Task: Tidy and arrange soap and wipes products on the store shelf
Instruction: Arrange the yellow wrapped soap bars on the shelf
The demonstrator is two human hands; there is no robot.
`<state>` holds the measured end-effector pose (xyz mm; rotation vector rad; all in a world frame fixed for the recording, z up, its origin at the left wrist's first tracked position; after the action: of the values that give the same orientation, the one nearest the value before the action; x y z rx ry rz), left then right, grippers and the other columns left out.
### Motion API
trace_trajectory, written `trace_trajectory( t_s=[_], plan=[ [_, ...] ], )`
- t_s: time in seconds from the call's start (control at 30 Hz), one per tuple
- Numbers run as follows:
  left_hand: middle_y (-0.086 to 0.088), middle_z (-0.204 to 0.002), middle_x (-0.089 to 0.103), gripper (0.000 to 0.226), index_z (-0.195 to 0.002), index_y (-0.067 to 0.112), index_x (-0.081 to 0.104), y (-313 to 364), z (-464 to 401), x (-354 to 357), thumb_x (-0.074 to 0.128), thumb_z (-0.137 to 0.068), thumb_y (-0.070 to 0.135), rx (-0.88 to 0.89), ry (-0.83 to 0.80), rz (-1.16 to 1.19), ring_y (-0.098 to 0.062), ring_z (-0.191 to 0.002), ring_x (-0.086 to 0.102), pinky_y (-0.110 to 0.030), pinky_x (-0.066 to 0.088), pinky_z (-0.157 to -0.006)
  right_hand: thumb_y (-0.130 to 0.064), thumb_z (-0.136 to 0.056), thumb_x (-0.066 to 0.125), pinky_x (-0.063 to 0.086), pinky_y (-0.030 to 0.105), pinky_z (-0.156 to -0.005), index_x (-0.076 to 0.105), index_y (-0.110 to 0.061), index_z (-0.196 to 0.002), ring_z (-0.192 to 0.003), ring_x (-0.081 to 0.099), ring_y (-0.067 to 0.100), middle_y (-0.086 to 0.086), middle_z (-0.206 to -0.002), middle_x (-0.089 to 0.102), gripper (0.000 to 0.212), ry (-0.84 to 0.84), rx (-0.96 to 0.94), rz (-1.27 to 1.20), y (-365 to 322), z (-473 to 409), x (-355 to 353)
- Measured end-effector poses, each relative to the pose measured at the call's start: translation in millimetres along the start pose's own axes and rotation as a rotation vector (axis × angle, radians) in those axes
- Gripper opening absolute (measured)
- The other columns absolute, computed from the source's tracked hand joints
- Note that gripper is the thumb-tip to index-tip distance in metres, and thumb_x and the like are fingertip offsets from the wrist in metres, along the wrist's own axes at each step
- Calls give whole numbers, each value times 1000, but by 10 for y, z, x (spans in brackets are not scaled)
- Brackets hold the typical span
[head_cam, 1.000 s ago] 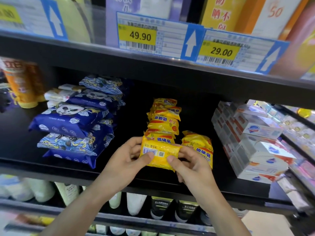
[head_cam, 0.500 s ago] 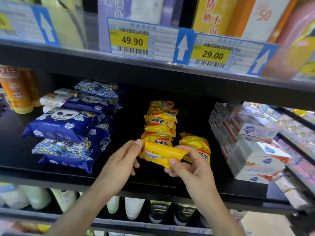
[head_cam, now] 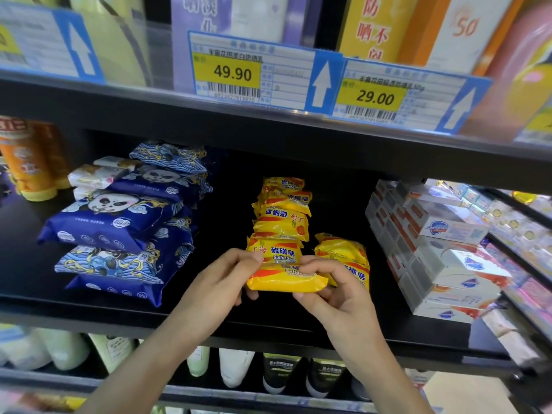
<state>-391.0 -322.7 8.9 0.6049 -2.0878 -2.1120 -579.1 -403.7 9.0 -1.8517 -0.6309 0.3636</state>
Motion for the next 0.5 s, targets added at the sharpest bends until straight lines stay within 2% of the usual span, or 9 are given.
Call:
trace_trajectory(
  t_s=[0.07,0.1,0.17,0.3,0.5],
  plan=[
    [11,-80,73,14,-97,45,71,2,-6,2,60,-98,54,-11,-5,39,3,-64,61,-12,44,-56,11,-83,74,58,30,-85,68,-2,-108,-119,66,22,12,-130,62,29,2,-10,21,3,-1,2],
    [14,-80,73,12,-100,44,72,-7,-8,0,64,-96,53,-20,-5,44,2,-65,62,-12,44,-57,8,-82,76,58,31,-84,68,-4,-107,-119,65,21,12,-132,60,29,2,-12,31,2,3,8],
    [15,-81,73,20,-109,38,72,-33,-20,-4,69,-93,49,-41,2,60,0,-67,63,-15,47,-59,4,-80,79,58,32,-82,69,-9,-105,-119,65,20,7,-134,57,30,-2,-9,50,3,13,19],
    [7,-82,76,18,-115,31,69,-56,-35,11,68,-98,26,-40,-1,80,2,-72,67,-20,49,-66,11,-82,78,58,32,-83,69,-18,-105,-121,63,18,-4,-138,52,38,-16,-3,128,25,28,21],
    [-6,-90,80,25,-116,27,69,-51,-37,3,75,-93,20,-42,-5,121,-19,-87,77,-30,53,-80,0,-79,84,55,37,-99,72,-34,-115,-134,54,19,-13,-139,55,51,-52,-68,275,-24,44,62]
  ],
)
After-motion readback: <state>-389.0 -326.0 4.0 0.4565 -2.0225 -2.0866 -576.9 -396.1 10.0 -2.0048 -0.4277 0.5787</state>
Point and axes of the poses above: each hand's wrist, its own z-axis away from the middle knuckle, its own x-axis out of the palm, y = z × x, the point moved 5 cm from there along -z, towards the middle knuckle
